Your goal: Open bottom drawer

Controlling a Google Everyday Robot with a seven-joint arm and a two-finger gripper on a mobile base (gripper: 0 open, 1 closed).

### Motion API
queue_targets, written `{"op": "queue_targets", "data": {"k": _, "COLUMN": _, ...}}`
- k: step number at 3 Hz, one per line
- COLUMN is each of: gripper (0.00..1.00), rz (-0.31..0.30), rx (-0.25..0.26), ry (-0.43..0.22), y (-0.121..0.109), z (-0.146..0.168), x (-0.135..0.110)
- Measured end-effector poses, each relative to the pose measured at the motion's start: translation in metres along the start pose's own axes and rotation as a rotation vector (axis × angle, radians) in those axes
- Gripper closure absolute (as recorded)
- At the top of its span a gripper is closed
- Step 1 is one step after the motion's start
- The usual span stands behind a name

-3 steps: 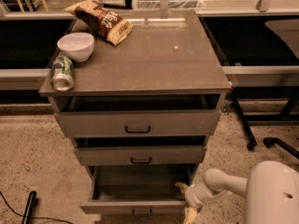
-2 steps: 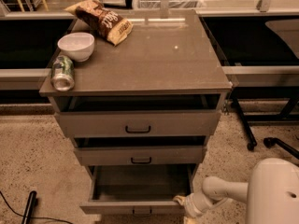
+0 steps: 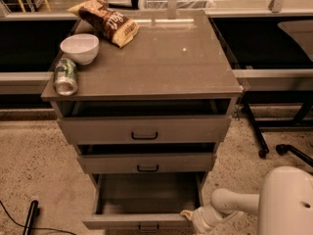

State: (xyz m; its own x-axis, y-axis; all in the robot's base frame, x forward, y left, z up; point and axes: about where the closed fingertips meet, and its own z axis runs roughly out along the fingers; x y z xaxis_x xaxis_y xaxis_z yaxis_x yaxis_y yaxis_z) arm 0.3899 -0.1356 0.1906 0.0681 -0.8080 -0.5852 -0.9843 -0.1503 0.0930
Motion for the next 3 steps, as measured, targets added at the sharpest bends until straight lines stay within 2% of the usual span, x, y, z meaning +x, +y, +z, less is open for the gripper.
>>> {"op": "queue_targets", "data": {"k": 1, "gripper": 0.0, "rz": 0.0, "rx": 0.0, "ry": 0.0, "y": 0.0, "z": 0.0, "x": 0.0}}
{"op": "queue_targets", "data": {"k": 2, "gripper": 0.16, "rz": 0.0, "rx": 0.0, "ry": 0.0, "y": 0.0, "z": 0.0, "x": 0.0}}
{"op": "queue_targets", "data": {"k": 3, "gripper": 0.39, "rz": 0.0, "rx": 0.0, "ry": 0.0, "y": 0.0001, "z": 0.0001, "x": 0.0}}
